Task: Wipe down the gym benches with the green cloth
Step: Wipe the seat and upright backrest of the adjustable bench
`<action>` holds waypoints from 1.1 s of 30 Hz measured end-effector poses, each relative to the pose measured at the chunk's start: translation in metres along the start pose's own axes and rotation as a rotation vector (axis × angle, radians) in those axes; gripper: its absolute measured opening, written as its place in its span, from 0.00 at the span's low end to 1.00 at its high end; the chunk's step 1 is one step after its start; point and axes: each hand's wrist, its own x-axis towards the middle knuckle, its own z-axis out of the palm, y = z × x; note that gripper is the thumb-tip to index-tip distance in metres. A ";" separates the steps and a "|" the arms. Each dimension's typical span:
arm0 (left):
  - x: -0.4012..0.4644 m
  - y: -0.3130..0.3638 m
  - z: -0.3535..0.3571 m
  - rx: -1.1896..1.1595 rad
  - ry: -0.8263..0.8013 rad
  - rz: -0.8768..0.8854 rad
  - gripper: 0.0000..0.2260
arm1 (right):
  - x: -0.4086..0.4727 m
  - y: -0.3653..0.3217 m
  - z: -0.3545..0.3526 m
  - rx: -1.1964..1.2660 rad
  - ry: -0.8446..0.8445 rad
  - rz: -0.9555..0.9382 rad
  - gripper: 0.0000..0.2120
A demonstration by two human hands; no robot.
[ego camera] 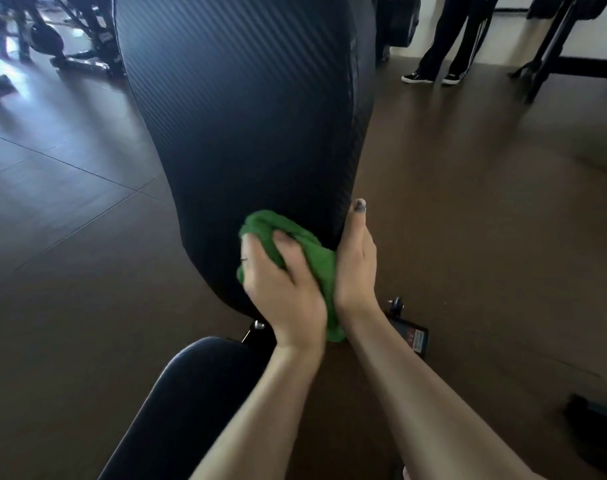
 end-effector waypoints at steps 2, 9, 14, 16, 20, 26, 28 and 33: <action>-0.008 -0.012 -0.005 0.020 -0.091 0.079 0.15 | 0.001 0.005 -0.001 0.028 0.003 -0.047 0.27; 0.062 -0.079 -0.016 -0.021 0.186 -0.359 0.13 | 0.005 0.013 0.002 0.082 -0.013 -0.039 0.26; 0.077 -0.080 -0.016 -0.001 0.253 -0.595 0.11 | 0.005 0.011 0.003 0.034 0.035 -0.121 0.25; 0.040 -0.050 -0.010 0.032 0.186 -0.340 0.11 | 0.005 0.009 0.004 0.030 0.059 -0.142 0.23; -0.018 -0.028 -0.006 0.019 -0.024 -0.109 0.12 | 0.004 0.012 0.003 0.063 0.063 -0.169 0.22; 0.039 -0.066 -0.010 -0.043 0.171 -0.258 0.15 | 0.003 0.012 0.005 0.100 0.050 -0.183 0.22; 0.072 -0.088 -0.015 -0.002 0.255 -0.417 0.17 | 0.004 0.013 0.005 0.083 0.043 -0.195 0.23; 0.123 -0.141 -0.029 -0.047 0.277 -0.724 0.07 | 0.006 0.013 0.005 0.032 0.055 -0.182 0.22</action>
